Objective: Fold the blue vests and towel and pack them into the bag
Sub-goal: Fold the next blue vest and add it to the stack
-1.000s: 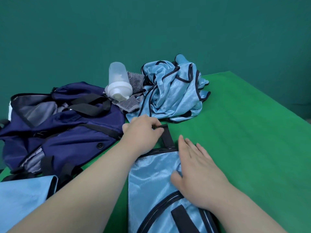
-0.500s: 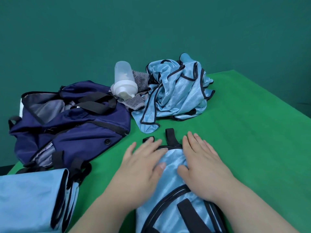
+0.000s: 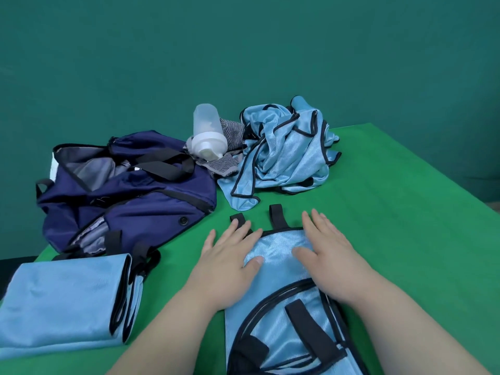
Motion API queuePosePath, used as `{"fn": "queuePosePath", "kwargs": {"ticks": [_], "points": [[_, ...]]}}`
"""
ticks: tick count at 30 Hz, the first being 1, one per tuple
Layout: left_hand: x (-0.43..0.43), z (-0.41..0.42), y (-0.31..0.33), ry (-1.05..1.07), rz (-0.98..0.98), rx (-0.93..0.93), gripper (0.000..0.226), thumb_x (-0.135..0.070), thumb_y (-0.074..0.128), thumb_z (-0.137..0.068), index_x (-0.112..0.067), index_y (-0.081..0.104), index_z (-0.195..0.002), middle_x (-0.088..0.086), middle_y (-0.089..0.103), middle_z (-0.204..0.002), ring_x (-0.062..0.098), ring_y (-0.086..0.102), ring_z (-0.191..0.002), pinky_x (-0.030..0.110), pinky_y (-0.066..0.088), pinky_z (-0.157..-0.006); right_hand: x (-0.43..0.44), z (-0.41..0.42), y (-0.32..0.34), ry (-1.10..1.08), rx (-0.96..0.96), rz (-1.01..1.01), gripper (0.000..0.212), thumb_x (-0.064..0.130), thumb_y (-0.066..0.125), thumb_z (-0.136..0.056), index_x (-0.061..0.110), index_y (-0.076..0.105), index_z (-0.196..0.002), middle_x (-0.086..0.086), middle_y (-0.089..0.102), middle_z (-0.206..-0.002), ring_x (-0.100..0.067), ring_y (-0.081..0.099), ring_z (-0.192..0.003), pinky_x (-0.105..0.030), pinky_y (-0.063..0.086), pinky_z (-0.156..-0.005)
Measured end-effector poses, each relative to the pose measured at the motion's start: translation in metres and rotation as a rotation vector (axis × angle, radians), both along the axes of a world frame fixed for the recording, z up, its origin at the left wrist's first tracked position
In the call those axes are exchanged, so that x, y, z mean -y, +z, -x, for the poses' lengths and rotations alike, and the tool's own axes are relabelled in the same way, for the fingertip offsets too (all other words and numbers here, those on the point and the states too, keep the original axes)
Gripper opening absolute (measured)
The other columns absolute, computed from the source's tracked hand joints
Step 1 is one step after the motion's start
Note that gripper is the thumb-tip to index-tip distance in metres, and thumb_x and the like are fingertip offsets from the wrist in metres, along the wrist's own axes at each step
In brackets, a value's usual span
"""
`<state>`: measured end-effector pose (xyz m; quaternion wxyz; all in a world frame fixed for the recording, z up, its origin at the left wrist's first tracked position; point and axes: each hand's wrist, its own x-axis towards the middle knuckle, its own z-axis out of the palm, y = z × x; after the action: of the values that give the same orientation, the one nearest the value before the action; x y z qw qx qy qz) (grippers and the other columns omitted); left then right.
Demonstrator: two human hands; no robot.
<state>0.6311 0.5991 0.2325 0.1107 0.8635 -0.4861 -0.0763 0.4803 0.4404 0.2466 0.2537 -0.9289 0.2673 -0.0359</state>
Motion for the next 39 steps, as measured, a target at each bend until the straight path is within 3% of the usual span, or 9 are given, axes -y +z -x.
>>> {"fn": "queuePosePath", "kwargs": {"ticks": [5, 8, 10, 13, 17, 23, 28, 34, 39], "points": [[-0.001, -0.002, 0.002, -0.019, 0.022, -0.054, 0.055, -0.049, 0.031, -0.105, -0.042, 0.013, -0.156, -0.018, -0.008, -0.163, 0.003, -0.026, -0.146, 0.043, -0.015, -0.121, -0.006, 0.025, 0.018, -0.084, 0.082, -0.285, 0.074, 0.049, 0.046, -0.101, 0.026, 0.008, -0.160, 0.006, -0.005, -0.167, -0.009, -0.005, -0.153, -0.031, 0.001, -0.123], [-0.013, 0.003, 0.011, 0.021, 0.213, -0.229, 0.048, -0.042, 0.035, -0.106, -0.042, 0.025, -0.152, -0.019, -0.003, -0.163, 0.002, -0.023, -0.146, 0.043, -0.015, -0.121, -0.018, 0.052, 0.026, -0.106, 0.155, -0.307, 0.067, 0.048, 0.053, -0.098, 0.032, 0.025, -0.157, 0.012, 0.012, -0.165, -0.004, 0.008, -0.151, -0.027, 0.009, -0.121], [-0.030, 0.017, 0.020, 0.086, 0.348, -0.317, 0.040, -0.041, 0.040, -0.104, -0.043, 0.040, -0.144, -0.021, 0.008, -0.160, 0.000, -0.010, -0.149, 0.041, -0.008, -0.123, -0.031, 0.073, 0.027, -0.100, 0.198, -0.262, 0.050, 0.044, 0.058, -0.096, 0.035, 0.046, -0.144, 0.015, 0.030, -0.157, -0.004, 0.030, -0.143, -0.019, 0.022, -0.113], [-0.062, 0.060, 0.034, 0.185, 0.511, -0.431, 0.023, -0.034, 0.052, -0.101, -0.042, 0.059, -0.121, -0.026, 0.043, -0.142, -0.005, 0.032, -0.137, 0.030, 0.024, -0.117, -0.055, 0.099, 0.031, -0.123, 0.208, -0.191, 0.012, 0.039, 0.065, -0.092, 0.039, 0.061, -0.104, 0.020, 0.053, -0.121, -0.004, 0.058, -0.102, -0.012, 0.039, -0.083], [-0.101, 0.119, 0.040, 0.233, 0.436, -0.403, 0.008, -0.040, 0.059, -0.095, -0.044, 0.062, -0.101, -0.027, 0.058, -0.104, -0.014, 0.049, -0.105, 0.021, 0.041, -0.097, -0.083, 0.118, 0.028, -0.077, 0.165, -0.109, 0.013, 0.040, 0.068, -0.087, 0.039, 0.062, -0.098, 0.020, 0.056, -0.102, 0.000, 0.053, -0.100, -0.024, 0.044, -0.091], [-0.127, 0.135, 0.034, 0.231, 0.314, -0.224, 0.020, -0.054, 0.059, -0.090, -0.048, 0.059, -0.109, -0.028, 0.050, -0.105, -0.007, 0.042, -0.109, 0.024, 0.037, -0.099, -0.094, 0.122, 0.023, -0.023, 0.052, 0.022, 0.043, 0.038, 0.062, -0.087, 0.034, 0.057, -0.130, 0.015, 0.056, -0.111, -0.007, 0.052, -0.106, -0.023, 0.043, -0.093], [-0.130, 0.140, 0.029, 0.178, 0.292, -0.184, 0.026, -0.057, 0.053, -0.093, -0.048, 0.059, -0.116, -0.028, 0.048, -0.101, -0.004, 0.043, -0.106, 0.022, 0.038, -0.096, -0.095, 0.117, 0.024, -0.011, 0.053, 0.106, 0.028, 0.032, 0.060, -0.084, 0.033, 0.066, -0.111, 0.017, 0.058, -0.094, -0.007, 0.052, -0.091, -0.026, 0.046, -0.079], [-0.121, 0.130, 0.036, 0.172, 0.250, -0.107, 0.013, -0.057, 0.053, -0.092, -0.044, 0.055, -0.091, -0.022, 0.052, -0.094, 0.000, 0.045, -0.098, 0.020, 0.037, -0.090, -0.093, 0.115, 0.023, 0.019, 0.035, 0.089, 0.021, 0.027, 0.058, -0.082, 0.032, 0.065, -0.101, 0.017, 0.056, -0.081, -0.003, 0.049, -0.082, -0.016, 0.039, -0.064], [-0.118, 0.127, 0.042, 0.179, 0.229, -0.168, 0.015, -0.051, 0.059, -0.089, -0.037, 0.055, -0.084, -0.018, 0.058, -0.086, -0.002, 0.049, -0.087, 0.016, 0.039, -0.078, -0.088, 0.114, 0.024, 0.013, 0.037, -0.016, 0.019, 0.023, 0.059, -0.077, 0.031, 0.065, -0.093, 0.005, 0.065, -0.077, -0.008, 0.052, -0.065, -0.022, 0.041, -0.057]]}}
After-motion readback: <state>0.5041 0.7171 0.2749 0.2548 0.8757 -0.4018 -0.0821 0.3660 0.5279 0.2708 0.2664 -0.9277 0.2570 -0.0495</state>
